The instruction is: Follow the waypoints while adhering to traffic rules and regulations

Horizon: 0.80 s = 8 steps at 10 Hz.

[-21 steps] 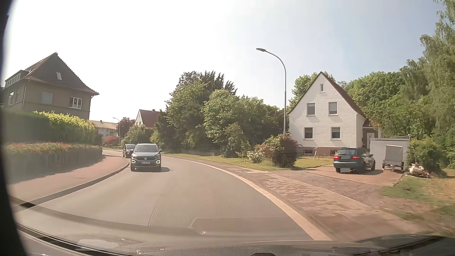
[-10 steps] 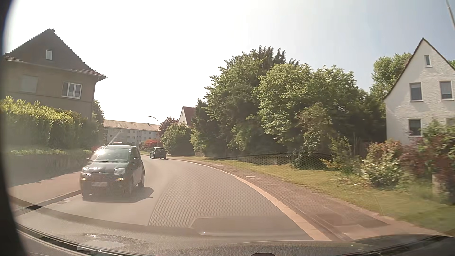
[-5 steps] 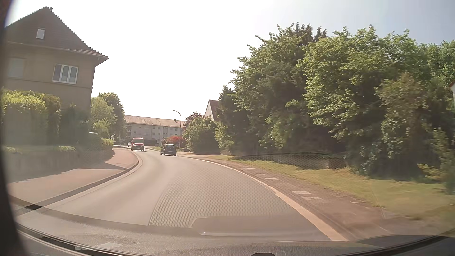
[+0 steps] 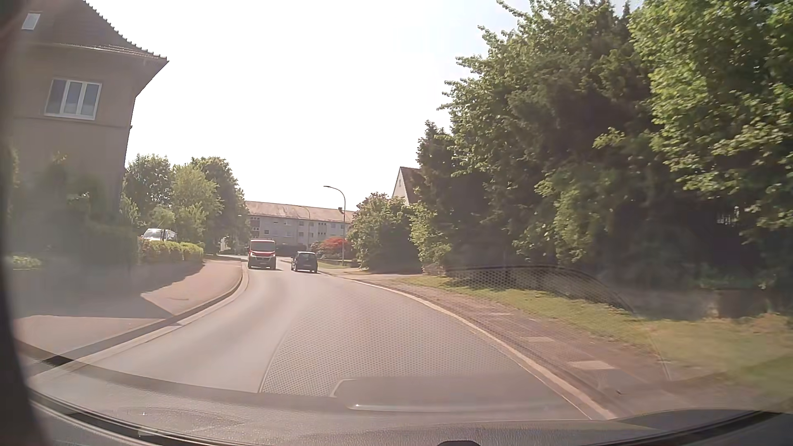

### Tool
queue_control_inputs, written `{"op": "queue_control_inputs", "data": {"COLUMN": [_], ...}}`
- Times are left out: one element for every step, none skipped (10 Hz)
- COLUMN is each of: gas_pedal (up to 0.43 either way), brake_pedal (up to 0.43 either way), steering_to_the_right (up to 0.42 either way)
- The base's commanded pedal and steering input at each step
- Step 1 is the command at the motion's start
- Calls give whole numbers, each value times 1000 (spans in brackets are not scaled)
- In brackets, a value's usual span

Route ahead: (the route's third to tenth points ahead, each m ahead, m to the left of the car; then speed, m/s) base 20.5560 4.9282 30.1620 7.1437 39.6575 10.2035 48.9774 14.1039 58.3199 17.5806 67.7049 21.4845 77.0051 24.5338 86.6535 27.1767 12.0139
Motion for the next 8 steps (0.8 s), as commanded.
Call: {"op": "queue_control_inputs", "data": {"gas_pedal": [177,189,189,189,189,189,189,189], "brake_pedal": [0,0,0,0,0,0,0,0], "steering_to_the_right": [-62,-62,-62,-63,-62,-62,-62,-62]}}
